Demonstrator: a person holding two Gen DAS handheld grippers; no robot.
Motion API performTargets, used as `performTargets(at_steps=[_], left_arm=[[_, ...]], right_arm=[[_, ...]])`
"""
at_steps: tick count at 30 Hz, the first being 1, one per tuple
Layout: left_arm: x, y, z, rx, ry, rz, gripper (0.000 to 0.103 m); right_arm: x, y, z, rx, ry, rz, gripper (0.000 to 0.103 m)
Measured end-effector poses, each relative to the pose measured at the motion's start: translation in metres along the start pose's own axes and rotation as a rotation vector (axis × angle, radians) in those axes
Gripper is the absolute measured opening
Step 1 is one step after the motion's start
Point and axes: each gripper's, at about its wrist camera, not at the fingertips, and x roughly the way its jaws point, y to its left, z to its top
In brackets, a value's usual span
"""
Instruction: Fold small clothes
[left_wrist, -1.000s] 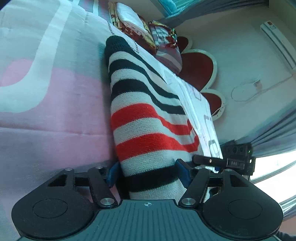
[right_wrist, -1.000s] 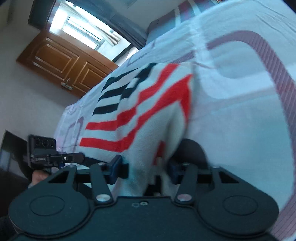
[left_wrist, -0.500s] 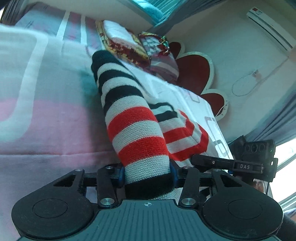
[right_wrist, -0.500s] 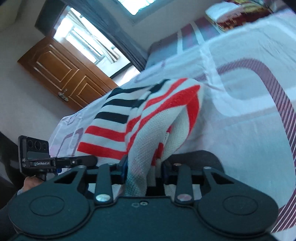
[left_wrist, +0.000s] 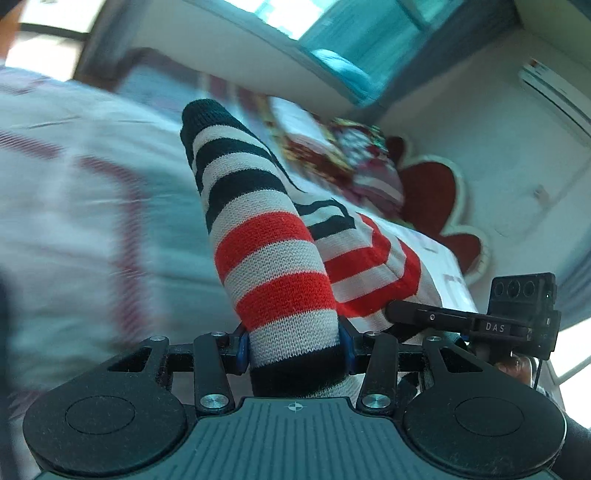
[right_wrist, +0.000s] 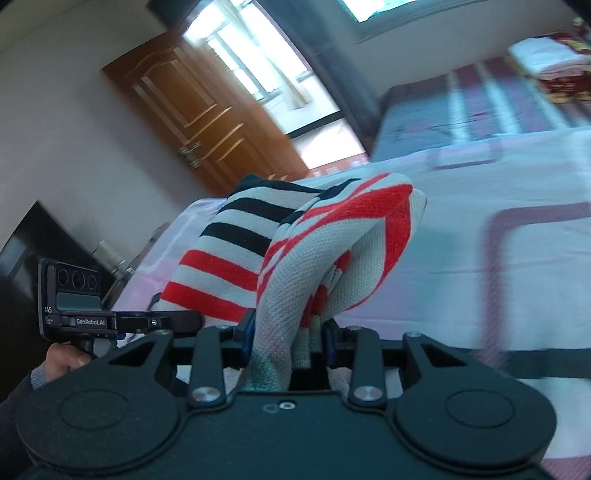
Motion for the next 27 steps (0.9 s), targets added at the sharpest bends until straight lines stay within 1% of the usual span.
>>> performTargets(at_steps=[4,6,7,9,10,11,12,14,16,18,19,21,23,26,27], left_arm=[[-0.033,0.053,-0.026,-0.078,-0.008,0.075,0.045],[-0.039,0.073,-0.044,-0.111,0.008,0.127,0.046],[-0.041,0.083,-0.051,-0.124,0.017,0.166,0.05],[-0.048,0.095,-0.063,-0.166,-0.021,0.163,0.062],[-0.049,0.095,-0.067,-0.164,-0.029,0.174,0.064],[-0.049,0.093,-0.069,-0.151,-0.038,0.183,0.064],[-0.048,0.091,-0.07,-0.14,-0.042,0.197,0.065],[-0.05,0.084,-0.069,-0.117,-0.046,0.23,0.066],[-0.061,0.076,-0.072,-0.098,-0.062,0.242,0.066],[-0.071,0.068,-0.08,-0.064,-0.075,0.258,0.066],[-0.077,0.065,-0.085,-0.053,-0.081,0.271,0.066],[-0.092,0.067,-0.1,-0.064,-0.103,0.267,0.066],[-0.1,0.063,-0.113,-0.081,-0.123,0.273,0.066],[-0.101,0.057,-0.132,-0.097,-0.129,0.285,0.066],[-0.098,0.056,-0.137,-0.104,-0.118,0.285,0.066]], right_arm=[[0.061,0.019,-0.011,0.02,0.065,0.069,0.034],[0.09,0.024,-0.021,0.028,0.112,0.089,0.033],[0.104,0.025,-0.026,0.026,0.143,0.079,0.033],[0.124,0.017,-0.038,0.04,0.181,0.018,0.036],[0.126,0.006,-0.043,0.082,0.167,0.041,0.035],[0.125,-0.002,-0.045,0.118,0.153,0.069,0.033],[0.123,-0.008,-0.047,0.142,0.146,0.086,0.033],[0.12,-0.007,-0.045,0.123,0.143,0.072,0.034],[0.115,-0.001,-0.04,0.137,0.154,0.046,0.038],[0.096,0.01,-0.038,0.124,0.106,-0.005,0.049],[0.084,0.014,-0.037,0.107,0.083,-0.016,0.05],[0.061,0.021,-0.035,0.097,0.07,0.002,0.05],[0.045,0.031,-0.039,0.065,0.064,0.022,0.05],[0.039,0.043,-0.05,0.024,0.104,-0.002,0.045],[0.041,0.045,-0.054,0.01,0.119,-0.022,0.041]])
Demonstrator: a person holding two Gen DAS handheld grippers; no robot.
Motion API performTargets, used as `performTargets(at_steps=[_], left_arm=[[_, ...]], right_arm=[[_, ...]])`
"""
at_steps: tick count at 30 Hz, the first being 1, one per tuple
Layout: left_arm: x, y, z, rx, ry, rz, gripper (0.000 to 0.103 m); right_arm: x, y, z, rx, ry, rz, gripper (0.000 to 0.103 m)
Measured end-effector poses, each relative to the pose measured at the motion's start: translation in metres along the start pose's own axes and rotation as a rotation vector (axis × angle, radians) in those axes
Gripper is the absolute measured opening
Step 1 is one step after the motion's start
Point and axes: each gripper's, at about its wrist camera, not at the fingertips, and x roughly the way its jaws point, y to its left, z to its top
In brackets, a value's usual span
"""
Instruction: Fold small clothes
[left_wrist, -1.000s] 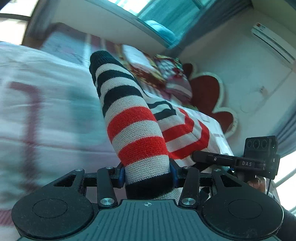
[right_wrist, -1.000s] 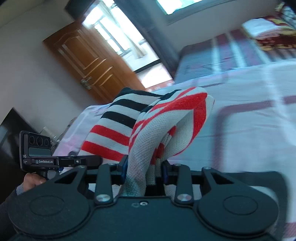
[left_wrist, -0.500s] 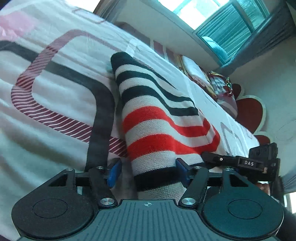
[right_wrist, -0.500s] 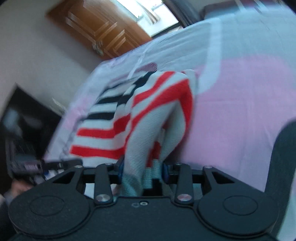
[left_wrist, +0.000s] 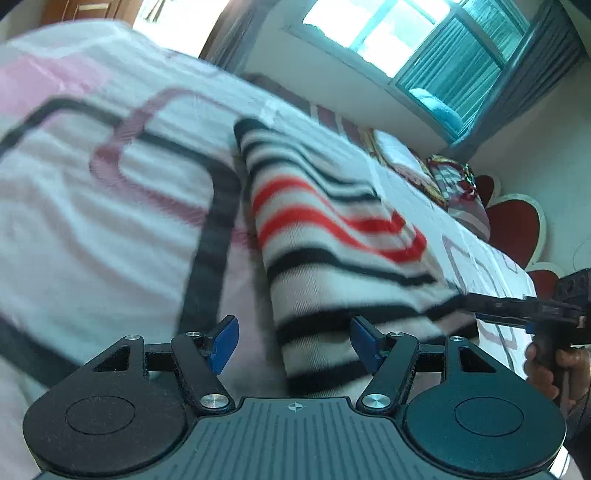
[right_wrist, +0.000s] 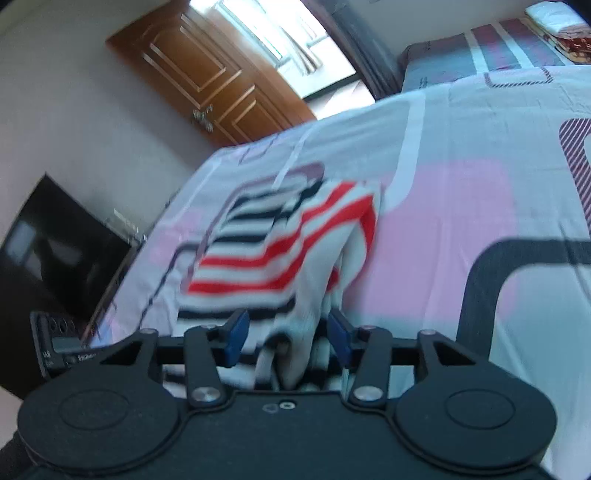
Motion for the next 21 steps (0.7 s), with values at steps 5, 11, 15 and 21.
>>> performTargets(at_steps=[5,11,15,21], left_arm=[[0.002,-0.018,-0.013,0.052,0.007,0.055,0.066],[0.012,-0.021,-0.021,0.099,0.009,0.138,0.07],[0.001,-0.037,-0.023,0.164,-0.017,0.221,0.082],[-0.04,-0.065,-0.051,0.265,-0.092,0.293,0.101]], right_arm=[[0.01,0.005,-0.017,-0.055,0.013,-0.119,0.016],[0.013,-0.011,-0.033,-0.013,-0.005,-0.139,0.016],[0.006,-0.003,-0.038,-0.026,-0.026,-0.181,0.024],[-0.039,0.035,-0.061,-0.086,-0.14,-0.26,0.089]])
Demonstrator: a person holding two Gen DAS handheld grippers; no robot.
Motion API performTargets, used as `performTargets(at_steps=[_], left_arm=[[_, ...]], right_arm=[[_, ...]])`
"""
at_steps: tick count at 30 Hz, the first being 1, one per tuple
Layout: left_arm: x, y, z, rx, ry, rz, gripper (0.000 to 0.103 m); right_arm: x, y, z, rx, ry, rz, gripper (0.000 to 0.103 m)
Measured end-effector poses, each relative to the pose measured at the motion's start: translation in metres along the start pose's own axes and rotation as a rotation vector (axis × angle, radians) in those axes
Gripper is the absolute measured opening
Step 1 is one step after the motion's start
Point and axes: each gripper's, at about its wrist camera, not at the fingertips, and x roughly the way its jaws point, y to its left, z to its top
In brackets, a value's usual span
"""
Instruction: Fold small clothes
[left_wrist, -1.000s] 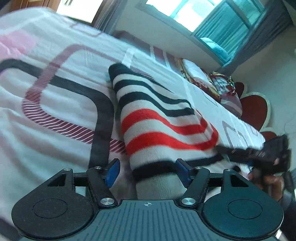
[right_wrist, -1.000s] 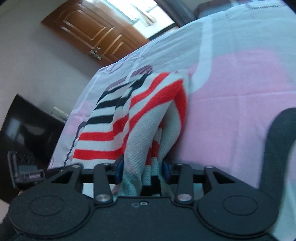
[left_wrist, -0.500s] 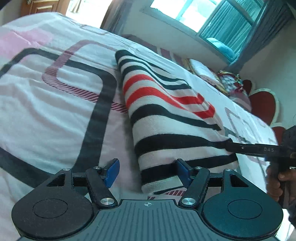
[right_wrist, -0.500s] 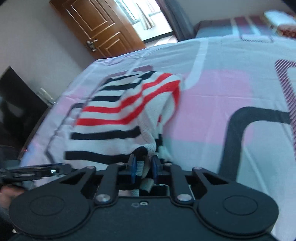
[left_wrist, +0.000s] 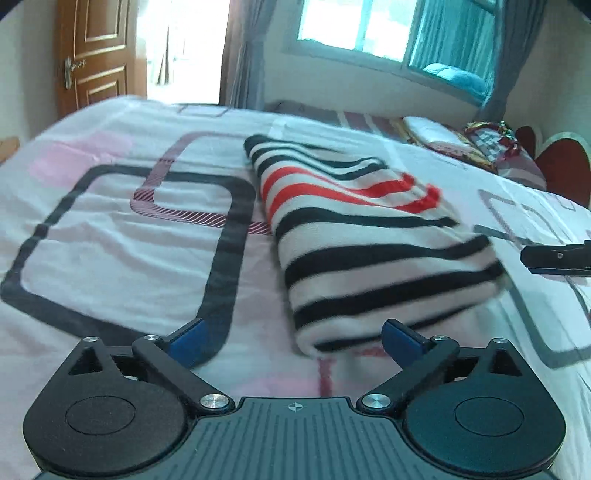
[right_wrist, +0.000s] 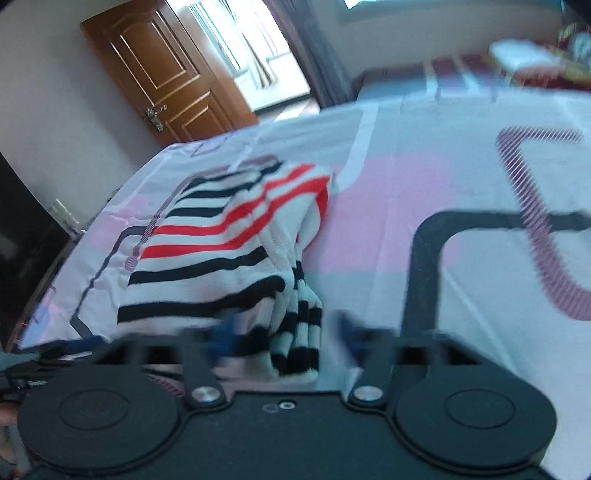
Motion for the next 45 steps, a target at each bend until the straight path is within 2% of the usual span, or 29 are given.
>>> performTargets(at_steps=[4,8,14,19,26,35,45], left_arm=[[-0.036,-0.012,-0.014,0.037,-0.026,0.026,0.103],[-0.071,-0.018,-0.025,0.045,-0.048,0.017,0.103],[-0.134,-0.027,-0.037,0.058,-0.125,-0.039,0.103],[-0.178,-0.036,-0.046,0.06,-0.185,-0.086,0.103],[-0.225,-0.05,-0.063,0.081,-0.234,-0.136,0.103],[-0.253,-0.052,-0.079,0.097,-0.266,-0.134,0.103],[-0.25,-0.056,-0.078,0.107,-0.257,-0.128,0.103]], right_arm=[[-0.038,0.018,-0.021,-0.025,-0.013,0.003,0.088],[-0.073,0.042,-0.048,-0.071,-0.044,-0.044,0.094],[-0.119,0.077,-0.076,-0.089,-0.092,-0.075,0.102],[-0.158,0.111,-0.09,-0.156,-0.189,-0.133,0.102],[-0.204,0.137,-0.107,-0.133,-0.272,-0.173,0.102],[-0.221,0.144,-0.138,-0.117,-0.294,-0.275,0.102],[-0.228,0.139,-0.143,-0.115,-0.309,-0.294,0.102]])
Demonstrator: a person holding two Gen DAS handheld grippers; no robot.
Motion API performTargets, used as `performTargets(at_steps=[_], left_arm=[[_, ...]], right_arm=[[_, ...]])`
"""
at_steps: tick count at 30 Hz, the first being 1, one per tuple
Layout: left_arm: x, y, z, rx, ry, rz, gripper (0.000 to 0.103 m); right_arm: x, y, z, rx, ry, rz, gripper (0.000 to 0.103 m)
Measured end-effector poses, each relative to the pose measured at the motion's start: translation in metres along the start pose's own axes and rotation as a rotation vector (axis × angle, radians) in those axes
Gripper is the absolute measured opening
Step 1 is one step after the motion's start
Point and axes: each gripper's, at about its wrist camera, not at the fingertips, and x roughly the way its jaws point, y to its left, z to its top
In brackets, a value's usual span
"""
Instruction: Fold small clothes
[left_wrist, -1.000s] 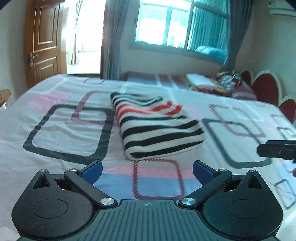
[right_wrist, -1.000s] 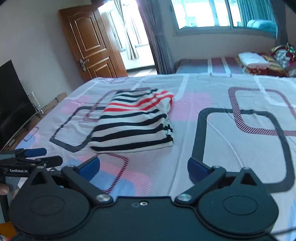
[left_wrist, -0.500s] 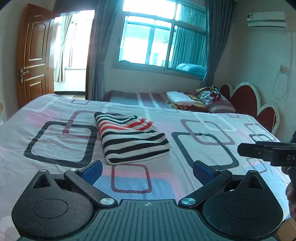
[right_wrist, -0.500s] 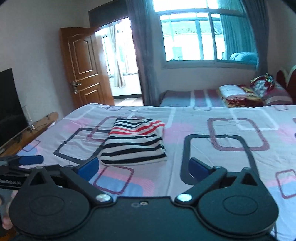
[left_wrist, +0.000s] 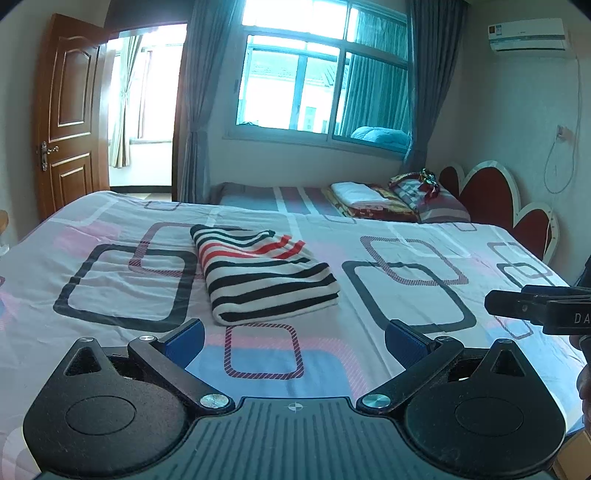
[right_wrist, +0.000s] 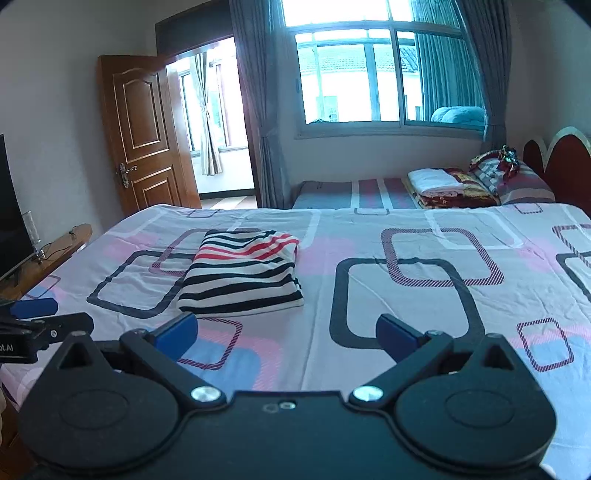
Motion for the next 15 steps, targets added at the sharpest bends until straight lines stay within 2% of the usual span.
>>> performTargets(at_steps=[15], left_arm=[[0.0058,-0.0061,0.0066,0.012,-0.019,0.003,0.103]], right_arm=[[0.0078,0.0006,0.0057,-0.02,0.003,0.007,0.102]])
